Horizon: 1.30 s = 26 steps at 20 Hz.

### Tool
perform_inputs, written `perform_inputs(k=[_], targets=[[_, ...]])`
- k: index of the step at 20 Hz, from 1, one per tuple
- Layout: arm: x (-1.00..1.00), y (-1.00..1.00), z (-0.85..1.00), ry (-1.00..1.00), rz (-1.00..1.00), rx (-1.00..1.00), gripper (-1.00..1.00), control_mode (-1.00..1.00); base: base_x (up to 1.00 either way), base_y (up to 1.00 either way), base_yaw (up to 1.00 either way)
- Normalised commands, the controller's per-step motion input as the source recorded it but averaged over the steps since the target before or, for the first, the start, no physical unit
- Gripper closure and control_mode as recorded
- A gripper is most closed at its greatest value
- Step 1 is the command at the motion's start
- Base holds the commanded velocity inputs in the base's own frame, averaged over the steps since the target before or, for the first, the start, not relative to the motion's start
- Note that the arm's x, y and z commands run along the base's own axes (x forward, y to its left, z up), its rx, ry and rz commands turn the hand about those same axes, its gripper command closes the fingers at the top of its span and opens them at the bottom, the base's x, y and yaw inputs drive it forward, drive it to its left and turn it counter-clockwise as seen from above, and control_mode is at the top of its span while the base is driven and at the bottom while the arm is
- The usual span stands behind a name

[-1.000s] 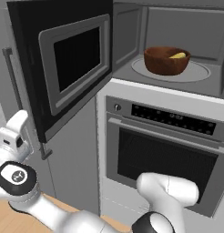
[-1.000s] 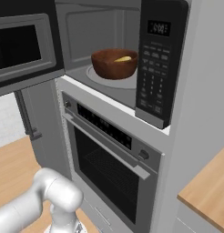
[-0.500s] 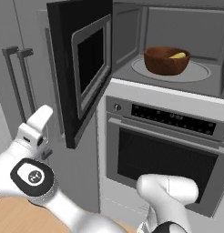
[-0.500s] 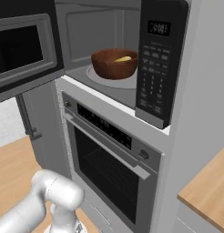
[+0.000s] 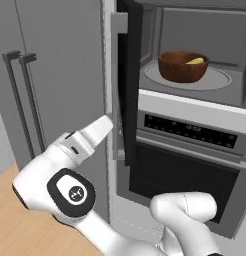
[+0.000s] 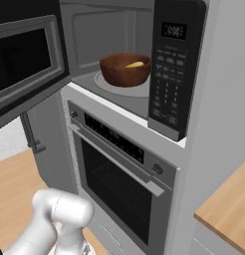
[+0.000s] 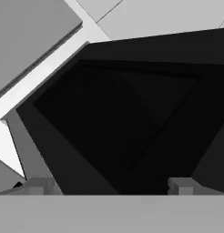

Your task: Pick the cucumber from the sink and place it in the bowl. Then pick the bowl and place it in the microwave. Then close the microwave door and press the start button.

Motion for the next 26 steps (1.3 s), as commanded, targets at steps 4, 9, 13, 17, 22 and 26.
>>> perform_inputs(k=[4, 9, 13, 17, 22, 26], targets=[[0.0, -0.82, 0.33, -0.11, 0.0, 0.24, -1.0, -1.0, 0.0, 0.0, 0.0], [0.0, -0.87, 0.29, -0.04, 0.0, 0.21, -1.0, -1.0, 0.0, 0.0, 0.0], [0.06, -0.86, 0.14, 0.0, 0.0, 0.18, -1.0, -1.0, 0.0, 0.0, 0.0], [0.19, -0.89, 0.02, 0.0, 0.0, 0.14, -1.0, -1.0, 0.0, 0.0, 0.0], [0.37, -0.85, 0.0, 0.0, 0.0, 0.11, -1.0, -1.0, 0.0, 0.0, 0.0], [0.51, -0.79, 0.0, 0.0, 0.0, 0.09, -1.0, -1.0, 0.0, 0.0, 0.0]])
